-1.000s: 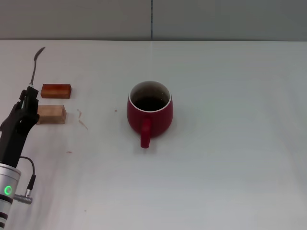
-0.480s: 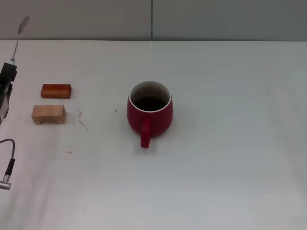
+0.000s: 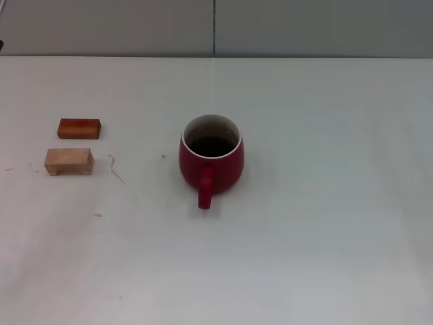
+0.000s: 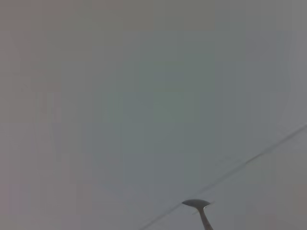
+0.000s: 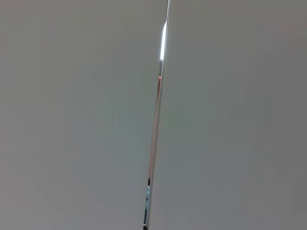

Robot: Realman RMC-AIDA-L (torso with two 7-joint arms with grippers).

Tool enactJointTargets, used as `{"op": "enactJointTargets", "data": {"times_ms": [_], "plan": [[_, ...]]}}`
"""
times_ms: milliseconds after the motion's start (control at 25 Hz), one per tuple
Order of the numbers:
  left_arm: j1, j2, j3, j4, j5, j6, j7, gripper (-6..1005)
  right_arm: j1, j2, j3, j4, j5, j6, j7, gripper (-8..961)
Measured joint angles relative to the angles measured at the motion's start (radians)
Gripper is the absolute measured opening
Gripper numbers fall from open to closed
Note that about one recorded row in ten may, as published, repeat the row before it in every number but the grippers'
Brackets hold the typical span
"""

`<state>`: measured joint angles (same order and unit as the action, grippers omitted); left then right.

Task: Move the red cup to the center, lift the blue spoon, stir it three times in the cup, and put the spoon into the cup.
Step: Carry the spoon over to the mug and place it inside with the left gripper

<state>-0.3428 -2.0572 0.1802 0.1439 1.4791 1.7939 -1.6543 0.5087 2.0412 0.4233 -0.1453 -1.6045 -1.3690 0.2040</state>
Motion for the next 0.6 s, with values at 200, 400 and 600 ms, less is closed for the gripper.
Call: {"op": "enactJointTargets", "data": {"times_ms": [200,400,600], "plan": [[-0.029,0.001,0.07,0.168,0.001,0.047,-0.078,152,-0.004,0.01,0.0,-0.002,0.022,0.002,0.0,647],[-0.071,0.002,0.16,0.439,-0.002,0.076,-0.182,151,-0.011,0.015,0.0,-0.004,0.024,0.006,0.0,646],[-0.088,0.01,0.215,0.676,0.001,0.063,-0.236,150,-0.019,0.022,0.0,-0.007,0.024,0.018,0.0,646]]}}
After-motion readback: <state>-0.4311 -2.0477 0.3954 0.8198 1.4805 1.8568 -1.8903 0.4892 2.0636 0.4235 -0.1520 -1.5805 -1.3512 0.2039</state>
